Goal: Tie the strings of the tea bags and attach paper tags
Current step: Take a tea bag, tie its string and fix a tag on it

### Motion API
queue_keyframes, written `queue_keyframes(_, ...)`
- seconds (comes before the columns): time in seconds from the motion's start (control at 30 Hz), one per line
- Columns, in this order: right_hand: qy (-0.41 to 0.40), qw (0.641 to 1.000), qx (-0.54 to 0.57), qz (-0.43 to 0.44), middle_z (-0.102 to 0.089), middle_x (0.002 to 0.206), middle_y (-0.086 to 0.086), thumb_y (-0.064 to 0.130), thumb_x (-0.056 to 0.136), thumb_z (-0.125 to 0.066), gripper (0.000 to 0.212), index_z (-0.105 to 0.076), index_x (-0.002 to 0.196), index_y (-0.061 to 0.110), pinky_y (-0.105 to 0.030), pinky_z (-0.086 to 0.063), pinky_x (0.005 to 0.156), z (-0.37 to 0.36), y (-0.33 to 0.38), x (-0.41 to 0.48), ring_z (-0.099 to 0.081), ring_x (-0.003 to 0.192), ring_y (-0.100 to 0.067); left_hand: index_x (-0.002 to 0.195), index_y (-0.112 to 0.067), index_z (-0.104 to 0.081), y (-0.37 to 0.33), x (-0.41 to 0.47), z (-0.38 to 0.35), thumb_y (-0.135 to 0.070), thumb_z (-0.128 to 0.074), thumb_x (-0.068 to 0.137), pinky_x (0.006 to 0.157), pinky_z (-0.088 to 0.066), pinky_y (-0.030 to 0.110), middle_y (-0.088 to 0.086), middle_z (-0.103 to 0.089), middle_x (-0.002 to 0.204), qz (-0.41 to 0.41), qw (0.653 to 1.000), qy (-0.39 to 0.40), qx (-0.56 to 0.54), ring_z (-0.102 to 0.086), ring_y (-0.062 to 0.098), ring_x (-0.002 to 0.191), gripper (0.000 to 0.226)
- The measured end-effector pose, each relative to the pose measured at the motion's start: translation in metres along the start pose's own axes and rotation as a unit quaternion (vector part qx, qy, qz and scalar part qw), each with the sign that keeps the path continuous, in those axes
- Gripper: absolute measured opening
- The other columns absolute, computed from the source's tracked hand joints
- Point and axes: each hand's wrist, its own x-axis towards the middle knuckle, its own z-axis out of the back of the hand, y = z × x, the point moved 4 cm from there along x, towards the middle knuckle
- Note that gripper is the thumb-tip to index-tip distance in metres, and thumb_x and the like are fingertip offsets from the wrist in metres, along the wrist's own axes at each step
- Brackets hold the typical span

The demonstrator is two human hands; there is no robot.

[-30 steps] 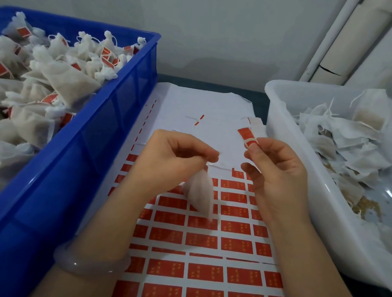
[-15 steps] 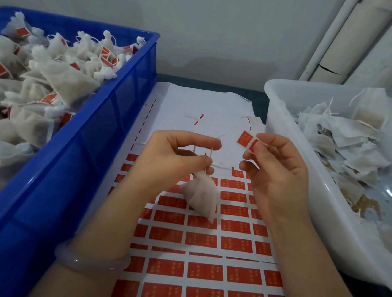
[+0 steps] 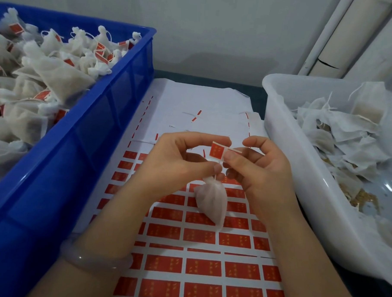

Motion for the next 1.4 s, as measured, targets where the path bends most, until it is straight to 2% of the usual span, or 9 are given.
queue_keyframes(0.13, 0.008, 1.0, -0.02, 0.002, -0.071, 0.074, 0.005, 0.022, 0.075, -0.074, 0.027, -0.055, 0.093, 0.027, -0.029, -0.059, 0.066, 0.001, -0.001, 0.001, -0.07, 0.069, -0.015, 0.095, -0.036, -0.068, 0.001, 0.0, -0.001, 0.0, -0.072, 0.073, 0.064, -0.055, 0.017, -0.019, -0.069, 0.101, 0.002, 1.0, 0.013, -0.006, -0.071, 0.009, 0.078, 0.042)
queue_keyframes(0.47, 0.008, 1.0, -0.021, 0.001, -0.071, 0.073, 0.003, 0.022, 0.075, -0.073, 0.026, -0.055, 0.093, 0.026, -0.028, -0.059, 0.063, -0.001, 0.0, 0.0, -0.07, 0.068, -0.015, 0.097, -0.036, -0.068, 0.001, 0.001, -0.001, -0.002, -0.073, 0.074, 0.067, -0.056, 0.02, -0.019, -0.069, 0.101, -0.006, 1.0, 0.016, 0.006, -0.071, 0.01, 0.077, 0.041)
queue_keyframes(0.63, 0.009, 1.0, -0.004, -0.016, -0.072, 0.075, -0.001, 0.02, 0.075, -0.074, 0.028, -0.055, 0.095, 0.023, -0.035, -0.059, 0.067, -0.003, 0.0, 0.0, -0.07, 0.069, -0.018, 0.099, -0.034, -0.068, 0.001, 0.0, -0.002, -0.002, -0.072, 0.075, 0.068, -0.057, 0.023, -0.017, -0.07, 0.102, -0.013, 1.0, 0.02, 0.014, -0.071, 0.013, 0.077, 0.04)
queue_keyframes(0.77, -0.011, 1.0, -0.025, -0.007, -0.071, 0.082, 0.008, 0.024, 0.072, -0.076, 0.031, -0.057, 0.095, 0.027, -0.029, -0.059, 0.063, -0.003, -0.001, -0.001, -0.07, 0.075, -0.012, 0.098, -0.035, -0.068, 0.0, 0.0, -0.001, -0.001, -0.072, 0.074, 0.068, -0.057, 0.022, -0.018, -0.069, 0.101, -0.023, 0.999, 0.017, 0.021, -0.071, 0.012, 0.08, 0.041)
queue_keyframes(0.9, -0.004, 1.0, 0.002, -0.012, -0.073, 0.083, 0.006, 0.018, 0.076, -0.074, 0.028, -0.057, 0.096, 0.027, -0.032, -0.059, 0.067, -0.004, 0.001, -0.002, -0.071, 0.076, -0.015, 0.1, -0.035, -0.067, 0.0, 0.0, -0.001, -0.002, -0.072, 0.075, 0.067, -0.056, 0.021, -0.018, -0.068, 0.102, -0.032, 0.999, 0.014, 0.026, -0.071, 0.013, 0.081, 0.041)
queue_keyframes(1.0, -0.019, 1.0, 0.012, 0.01, -0.072, 0.081, 0.009, 0.036, 0.066, -0.073, 0.032, -0.058, 0.094, 0.029, -0.025, -0.058, 0.065, -0.004, 0.007, -0.004, -0.071, 0.075, -0.012, 0.107, -0.039, -0.06, -0.002, 0.001, 0.0, -0.022, -0.073, 0.075, 0.068, -0.055, 0.019, -0.02, -0.066, 0.107, -0.052, 0.998, -0.018, 0.031, -0.069, 0.009, 0.088, 0.039)
queue_keyframes(1.07, -0.036, 0.999, 0.003, 0.024, -0.072, 0.081, 0.012, 0.045, 0.057, -0.068, 0.039, -0.06, 0.093, 0.03, -0.019, -0.056, 0.062, -0.003, 0.01, -0.005, -0.07, 0.075, -0.009, 0.103, -0.038, -0.059, -0.002, 0.002, 0.004, -0.04, -0.07, 0.066, 0.064, -0.054, 0.017, -0.019, -0.067, 0.099, -0.05, 0.996, -0.061, 0.028, -0.068, 0.008, 0.083, 0.039)
queue_keyframes(1.23, -0.036, 0.998, -0.008, 0.046, -0.071, 0.081, 0.021, 0.041, 0.063, -0.064, 0.022, -0.066, 0.084, 0.034, -0.011, -0.051, 0.057, -0.004, 0.012, -0.005, -0.069, 0.077, -0.002, 0.08, -0.026, -0.059, 0.003, 0.005, 0.012, -0.039, -0.071, 0.063, 0.06, -0.054, 0.016, -0.01, -0.068, 0.075, -0.046, 0.985, -0.155, 0.052, -0.067, 0.01, 0.071, 0.024)
queue_keyframes(1.4, -0.032, 0.998, -0.017, 0.045, -0.069, 0.081, 0.025, 0.042, 0.065, -0.061, 0.014, -0.067, 0.077, 0.036, -0.009, -0.049, 0.056, -0.006, 0.012, -0.006, -0.067, 0.076, 0.0, 0.073, -0.035, -0.061, 0.001, 0.004, 0.01, -0.042, -0.066, 0.066, 0.057, -0.049, 0.008, -0.021, -0.065, 0.069, -0.059, 0.982, -0.158, 0.086, -0.062, 0.0, 0.068, 0.011)
